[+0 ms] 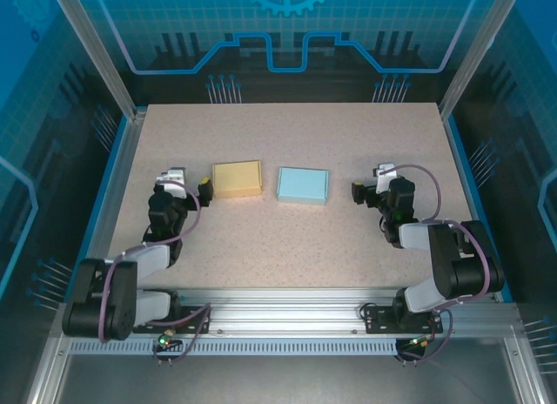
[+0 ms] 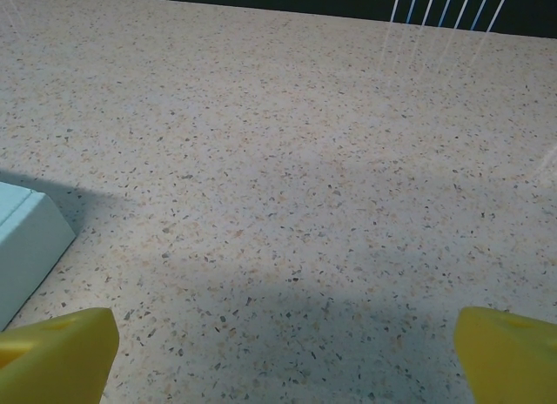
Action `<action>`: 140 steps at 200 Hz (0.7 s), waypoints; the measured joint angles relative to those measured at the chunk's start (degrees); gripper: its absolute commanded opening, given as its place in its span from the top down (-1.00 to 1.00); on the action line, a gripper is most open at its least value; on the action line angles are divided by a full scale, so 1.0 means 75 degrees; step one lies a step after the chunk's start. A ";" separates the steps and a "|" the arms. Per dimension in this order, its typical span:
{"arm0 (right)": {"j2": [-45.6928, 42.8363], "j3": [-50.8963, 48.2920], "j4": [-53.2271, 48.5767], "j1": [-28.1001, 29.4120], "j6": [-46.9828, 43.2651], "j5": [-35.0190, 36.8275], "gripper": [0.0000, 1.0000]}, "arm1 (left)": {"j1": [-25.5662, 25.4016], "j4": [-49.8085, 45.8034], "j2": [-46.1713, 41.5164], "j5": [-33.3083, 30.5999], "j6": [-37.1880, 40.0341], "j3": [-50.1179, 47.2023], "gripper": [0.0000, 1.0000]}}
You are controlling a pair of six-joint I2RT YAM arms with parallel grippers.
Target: Fold the paper box
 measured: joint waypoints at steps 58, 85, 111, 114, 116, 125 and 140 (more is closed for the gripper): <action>0.0000 0.0000 -0.0017 0.0000 0.0000 0.0000 -1.00 | 0.0067 0.0545 0.1434 0.0312 -0.0108 0.0017 -0.98; 0.0000 0.0000 -0.0017 0.0000 0.0000 0.0000 -1.00 | 0.0073 0.0720 0.2483 0.0519 -0.0160 0.0160 -0.98; 0.0000 0.0000 -0.0017 0.0000 0.0000 0.0003 -1.00 | 0.0128 0.0411 0.2498 0.0880 -0.0166 0.0688 -0.98; 0.0000 0.0000 -0.0015 0.0000 0.0000 0.0003 -1.00 | 0.0140 0.0414 0.2498 0.0901 -0.0166 0.0734 -0.98; 0.0000 0.0000 -0.0017 0.0000 0.0000 0.0000 -1.00 | 0.0152 0.0417 0.2495 0.0915 -0.0166 0.0766 -0.98; 0.0000 0.0000 -0.0017 0.0000 0.0000 0.0003 -1.00 | 0.0187 0.0431 0.2498 0.0965 -0.0169 0.0851 -0.98; 0.0000 0.0000 -0.0017 0.0000 0.0000 0.0003 -1.00 | 0.0210 0.0428 0.2498 0.1011 -0.0189 0.0871 -0.98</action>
